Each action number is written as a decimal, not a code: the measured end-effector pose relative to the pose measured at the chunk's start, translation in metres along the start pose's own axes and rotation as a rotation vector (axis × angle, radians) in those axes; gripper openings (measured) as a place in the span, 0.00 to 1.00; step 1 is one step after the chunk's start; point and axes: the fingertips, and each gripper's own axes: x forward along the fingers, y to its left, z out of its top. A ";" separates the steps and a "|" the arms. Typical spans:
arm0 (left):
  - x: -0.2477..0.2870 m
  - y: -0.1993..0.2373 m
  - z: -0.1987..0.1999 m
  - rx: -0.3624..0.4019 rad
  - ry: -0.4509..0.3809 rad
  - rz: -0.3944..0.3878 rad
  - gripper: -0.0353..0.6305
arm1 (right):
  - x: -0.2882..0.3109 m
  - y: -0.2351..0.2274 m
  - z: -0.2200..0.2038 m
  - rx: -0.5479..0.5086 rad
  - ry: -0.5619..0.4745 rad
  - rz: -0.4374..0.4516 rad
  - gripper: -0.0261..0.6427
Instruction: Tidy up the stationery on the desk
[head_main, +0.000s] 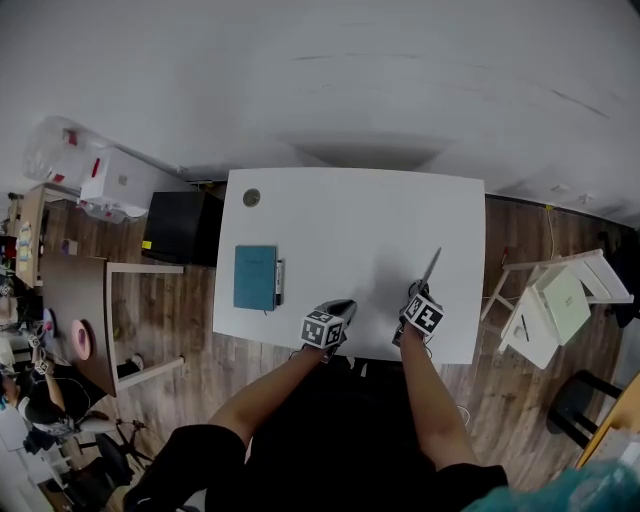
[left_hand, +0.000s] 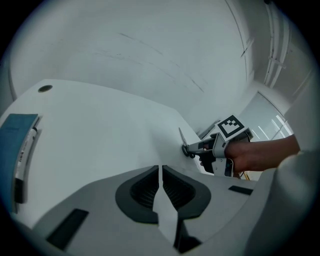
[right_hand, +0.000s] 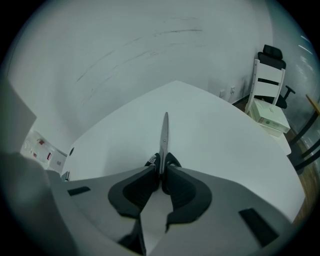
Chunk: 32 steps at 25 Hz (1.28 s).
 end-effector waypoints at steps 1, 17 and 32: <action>-0.004 0.004 0.002 0.011 -0.015 0.021 0.10 | 0.000 0.003 -0.002 0.001 0.001 0.008 0.17; -0.073 0.067 -0.003 0.009 -0.119 -0.005 0.10 | -0.037 0.126 -0.063 -0.190 -0.028 0.125 0.16; -0.164 0.169 -0.018 -0.050 -0.189 -0.042 0.10 | -0.039 0.288 -0.144 -0.374 -0.058 0.230 0.15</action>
